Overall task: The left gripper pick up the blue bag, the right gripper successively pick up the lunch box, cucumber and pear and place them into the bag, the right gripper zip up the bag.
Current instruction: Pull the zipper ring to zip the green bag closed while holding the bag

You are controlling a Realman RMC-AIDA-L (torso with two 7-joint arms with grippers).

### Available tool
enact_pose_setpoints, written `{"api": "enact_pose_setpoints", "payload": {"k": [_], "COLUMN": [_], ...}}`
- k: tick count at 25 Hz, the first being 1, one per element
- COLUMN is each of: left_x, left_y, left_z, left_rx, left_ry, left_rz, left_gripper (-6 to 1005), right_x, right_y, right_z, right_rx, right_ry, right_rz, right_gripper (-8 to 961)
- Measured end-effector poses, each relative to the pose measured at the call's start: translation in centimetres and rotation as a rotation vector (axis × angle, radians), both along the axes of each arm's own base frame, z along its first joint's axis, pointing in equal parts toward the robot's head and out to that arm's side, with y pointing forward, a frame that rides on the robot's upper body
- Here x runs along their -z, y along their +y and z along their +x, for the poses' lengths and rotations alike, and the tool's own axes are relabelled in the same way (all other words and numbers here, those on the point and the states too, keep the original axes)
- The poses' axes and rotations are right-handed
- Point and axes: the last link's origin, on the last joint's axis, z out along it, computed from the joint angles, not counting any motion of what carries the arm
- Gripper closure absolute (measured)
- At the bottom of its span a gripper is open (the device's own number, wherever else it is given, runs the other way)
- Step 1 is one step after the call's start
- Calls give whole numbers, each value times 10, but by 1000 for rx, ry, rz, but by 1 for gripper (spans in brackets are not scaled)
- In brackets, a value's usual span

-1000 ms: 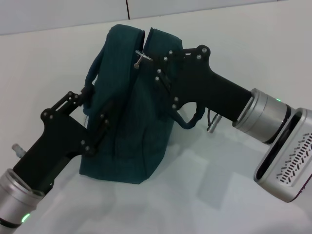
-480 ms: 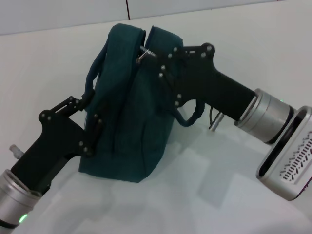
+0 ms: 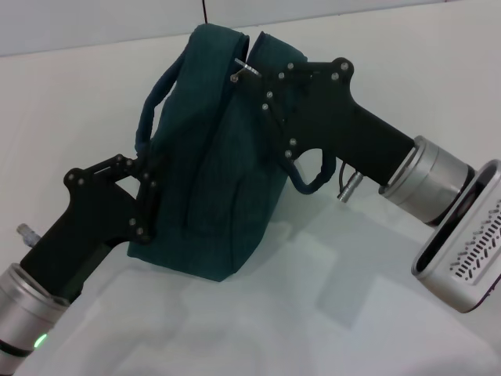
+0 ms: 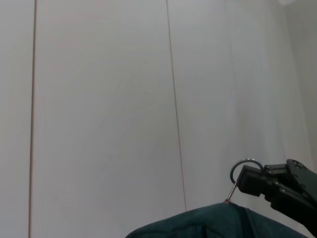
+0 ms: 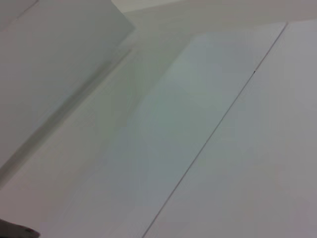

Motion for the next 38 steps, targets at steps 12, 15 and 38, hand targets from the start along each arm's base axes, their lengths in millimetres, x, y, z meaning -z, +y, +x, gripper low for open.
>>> {"api": "enact_pose_setpoints", "payload": {"k": [12,15,38], "left_x": [-3,-5,-27], "left_y": [11,11,19], "left_z": [-13,-16,-40], "left_rx": [-103,-113,-233], "left_ry": [40,39,22], "left_rz": [60,69,127], "left_gripper": [944,944,944], "right_x": [-5,-9,-20], "right_y": [5,9,12], "right_z": [1,4,43], "right_rx": [40,81,250], "right_ry": [49,89,140], "right_rz": [-8,-11,-40], "right_gripper": [938,938,938]}}
